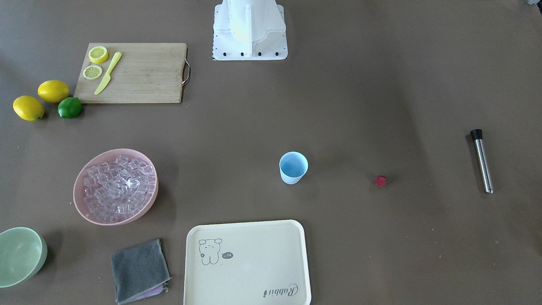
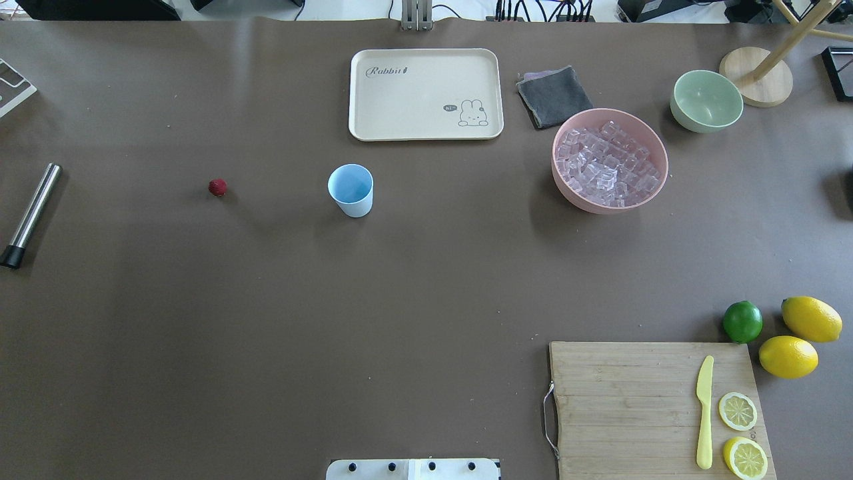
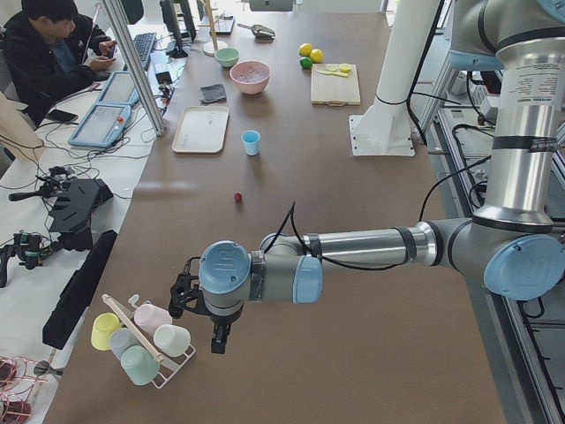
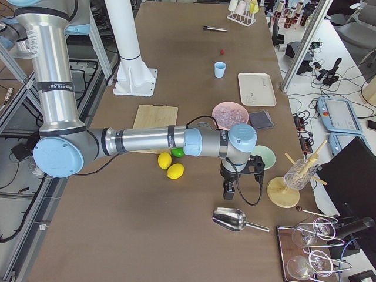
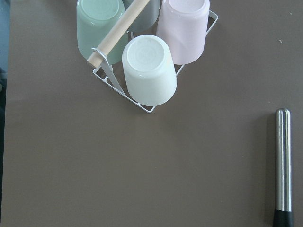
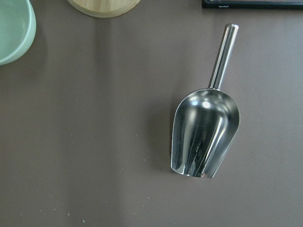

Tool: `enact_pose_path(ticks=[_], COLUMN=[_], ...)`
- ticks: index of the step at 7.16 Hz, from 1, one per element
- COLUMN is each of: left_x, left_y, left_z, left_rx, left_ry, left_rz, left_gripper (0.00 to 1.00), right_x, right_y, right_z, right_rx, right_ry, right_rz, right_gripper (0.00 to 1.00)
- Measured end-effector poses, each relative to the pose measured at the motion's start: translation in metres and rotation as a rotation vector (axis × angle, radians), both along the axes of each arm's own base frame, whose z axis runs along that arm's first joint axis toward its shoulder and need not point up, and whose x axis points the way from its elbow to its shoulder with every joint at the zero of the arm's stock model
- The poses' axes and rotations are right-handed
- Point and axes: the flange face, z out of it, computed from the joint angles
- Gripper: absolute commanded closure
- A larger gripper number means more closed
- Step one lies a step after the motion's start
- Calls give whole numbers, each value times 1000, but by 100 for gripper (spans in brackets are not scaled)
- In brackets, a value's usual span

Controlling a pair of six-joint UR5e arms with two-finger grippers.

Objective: Mash ice and strawberries in cup

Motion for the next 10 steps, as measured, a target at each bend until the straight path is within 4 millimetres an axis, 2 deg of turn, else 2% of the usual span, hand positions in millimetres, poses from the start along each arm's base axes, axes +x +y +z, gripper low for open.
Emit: enact_pose_path(ticks=[6,7,8,10], left_x=[0,-1,0,1], left_y=[1,5,11,17], left_z=[2,1,2,4], left_rx=[-34,-37,-37,-36], left_ry=[1,4,6,8], left_rz=[-32,-39,-41,-40], left_gripper=[1,1,1,1], right_x=[-3,-20,-46,-103], right_y=[2,-2,-4,1], right_z=[-32,-40,-55,-109], right_rx=[61,78,105,185], right_ry=[-5,-9,-18,-63], right_rz=[-3,-33,-77,-151], right_gripper=[0,0,0,0])
